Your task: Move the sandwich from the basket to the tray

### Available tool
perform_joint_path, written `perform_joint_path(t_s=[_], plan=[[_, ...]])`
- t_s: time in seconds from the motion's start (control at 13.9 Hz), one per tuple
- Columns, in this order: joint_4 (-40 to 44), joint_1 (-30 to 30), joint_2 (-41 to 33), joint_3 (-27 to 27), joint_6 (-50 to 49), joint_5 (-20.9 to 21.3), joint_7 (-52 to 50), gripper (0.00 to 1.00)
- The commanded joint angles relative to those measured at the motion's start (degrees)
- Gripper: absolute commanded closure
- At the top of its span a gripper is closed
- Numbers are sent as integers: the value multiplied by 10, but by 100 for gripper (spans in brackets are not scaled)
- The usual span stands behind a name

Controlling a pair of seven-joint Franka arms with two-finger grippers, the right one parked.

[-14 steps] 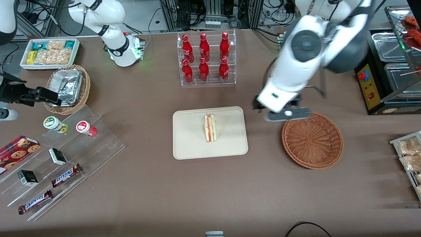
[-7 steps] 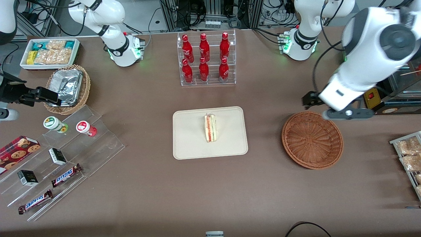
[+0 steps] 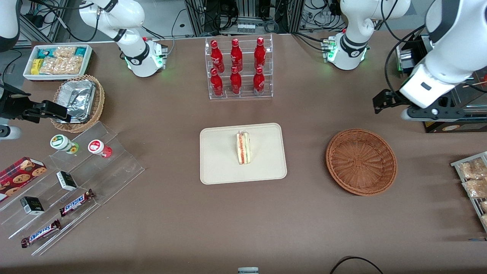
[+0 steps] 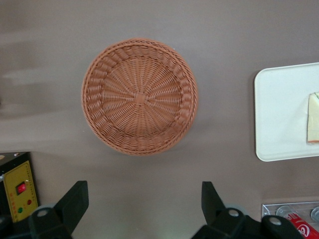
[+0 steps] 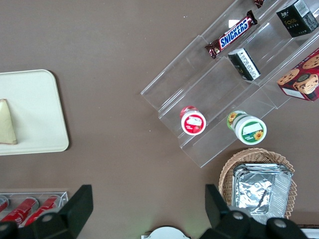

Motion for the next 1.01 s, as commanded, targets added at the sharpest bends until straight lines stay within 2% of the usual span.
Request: perform_joint_path(t_s=[0.0,0.14,0.29,0.5,0.94], plan=[[33,14,10,6,-7,-2,39,0],[62,40,36,-4,-7,-1,44,0],[91,77,58,-40,-7,0,44,0],[118,82,75,-43,-21,1,44,0],[118,79,68,-36,-52,9,47,0]])
